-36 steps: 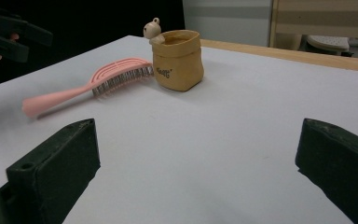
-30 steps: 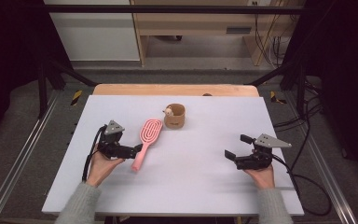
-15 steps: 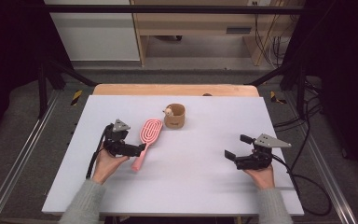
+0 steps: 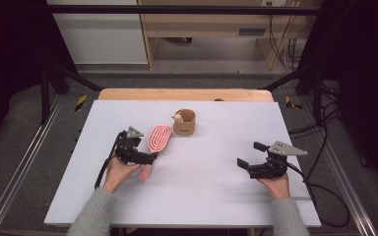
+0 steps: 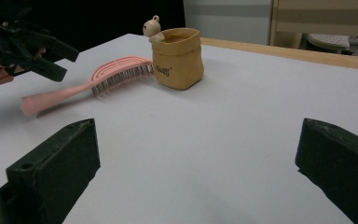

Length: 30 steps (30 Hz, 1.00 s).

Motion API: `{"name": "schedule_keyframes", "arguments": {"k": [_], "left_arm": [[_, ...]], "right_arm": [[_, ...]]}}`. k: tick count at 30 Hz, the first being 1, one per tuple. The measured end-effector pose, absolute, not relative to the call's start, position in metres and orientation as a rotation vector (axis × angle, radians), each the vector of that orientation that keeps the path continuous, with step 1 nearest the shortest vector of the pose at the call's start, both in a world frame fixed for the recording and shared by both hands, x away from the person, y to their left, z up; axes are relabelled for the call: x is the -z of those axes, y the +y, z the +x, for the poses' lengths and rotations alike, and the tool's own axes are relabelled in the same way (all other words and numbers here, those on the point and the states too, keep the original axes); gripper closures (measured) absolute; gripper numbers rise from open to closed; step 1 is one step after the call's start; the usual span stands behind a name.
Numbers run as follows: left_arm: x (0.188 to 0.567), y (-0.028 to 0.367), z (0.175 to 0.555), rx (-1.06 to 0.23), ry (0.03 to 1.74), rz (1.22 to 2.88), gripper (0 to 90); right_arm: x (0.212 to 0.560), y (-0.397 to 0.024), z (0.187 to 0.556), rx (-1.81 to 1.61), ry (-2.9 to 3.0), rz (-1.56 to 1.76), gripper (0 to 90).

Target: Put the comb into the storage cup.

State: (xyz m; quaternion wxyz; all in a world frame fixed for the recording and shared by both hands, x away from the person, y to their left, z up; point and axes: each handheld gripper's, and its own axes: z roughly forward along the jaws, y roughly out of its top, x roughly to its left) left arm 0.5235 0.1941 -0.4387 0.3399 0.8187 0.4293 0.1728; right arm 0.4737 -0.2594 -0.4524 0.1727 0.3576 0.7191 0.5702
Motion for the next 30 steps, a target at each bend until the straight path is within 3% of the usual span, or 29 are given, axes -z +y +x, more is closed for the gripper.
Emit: {"name": "schedule_keyframes", "arguments": {"k": [15,30], "left_arm": [[0.45,0.186,0.528,-0.425,1.158,2.163,17.2],[0.458,0.176,0.529,-0.426,1.183,2.216,42.9]], "right_arm": [[0.453,-0.259,0.474,-1.616,2.041,1.015,0.2],[0.452,-0.259,0.474,-1.617,2.041,1.016,0.2]]}}
